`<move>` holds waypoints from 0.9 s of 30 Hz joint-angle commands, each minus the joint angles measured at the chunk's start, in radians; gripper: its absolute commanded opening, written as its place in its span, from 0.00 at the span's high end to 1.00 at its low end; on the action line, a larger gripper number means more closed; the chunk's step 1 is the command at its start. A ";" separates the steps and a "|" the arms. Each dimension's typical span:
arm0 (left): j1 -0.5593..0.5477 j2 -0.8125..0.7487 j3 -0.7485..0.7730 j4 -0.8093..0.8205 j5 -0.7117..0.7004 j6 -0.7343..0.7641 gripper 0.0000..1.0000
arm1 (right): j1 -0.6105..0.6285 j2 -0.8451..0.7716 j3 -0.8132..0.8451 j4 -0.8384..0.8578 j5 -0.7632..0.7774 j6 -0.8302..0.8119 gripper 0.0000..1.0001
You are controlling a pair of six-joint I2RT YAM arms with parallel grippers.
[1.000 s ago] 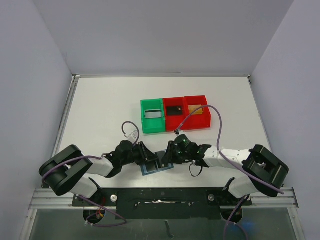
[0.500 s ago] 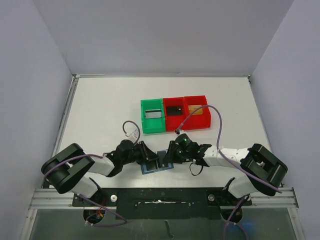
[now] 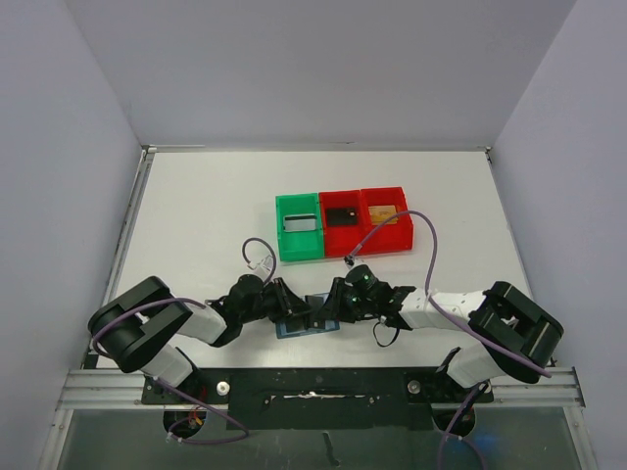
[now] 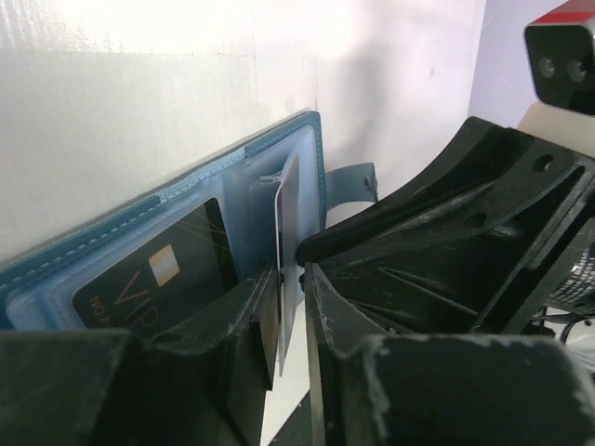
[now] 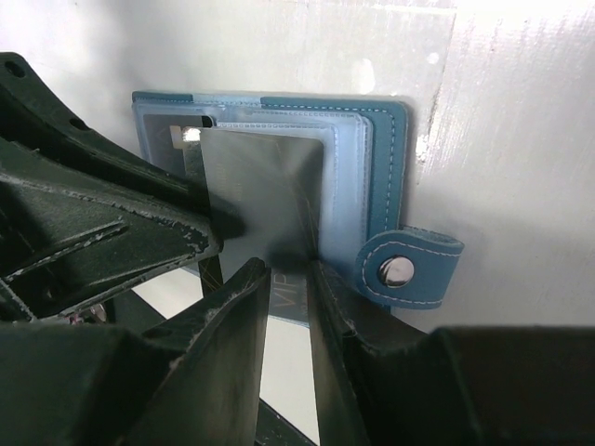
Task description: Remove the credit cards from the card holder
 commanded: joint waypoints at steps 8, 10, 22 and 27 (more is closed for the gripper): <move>-0.008 -0.102 0.018 -0.038 0.008 0.039 0.87 | 0.005 0.021 -0.009 -0.084 0.050 0.010 0.74; -0.008 -0.100 0.014 -0.031 0.013 0.039 0.93 | 0.005 0.023 -0.005 -0.087 0.053 0.011 0.74; 0.008 -0.217 0.016 -0.209 0.000 0.101 1.00 | 0.004 -0.021 0.027 -0.118 0.070 -0.028 0.74; 0.012 -0.253 0.010 -0.241 -0.010 0.107 1.00 | 0.003 -0.045 0.076 -0.143 0.057 -0.080 0.73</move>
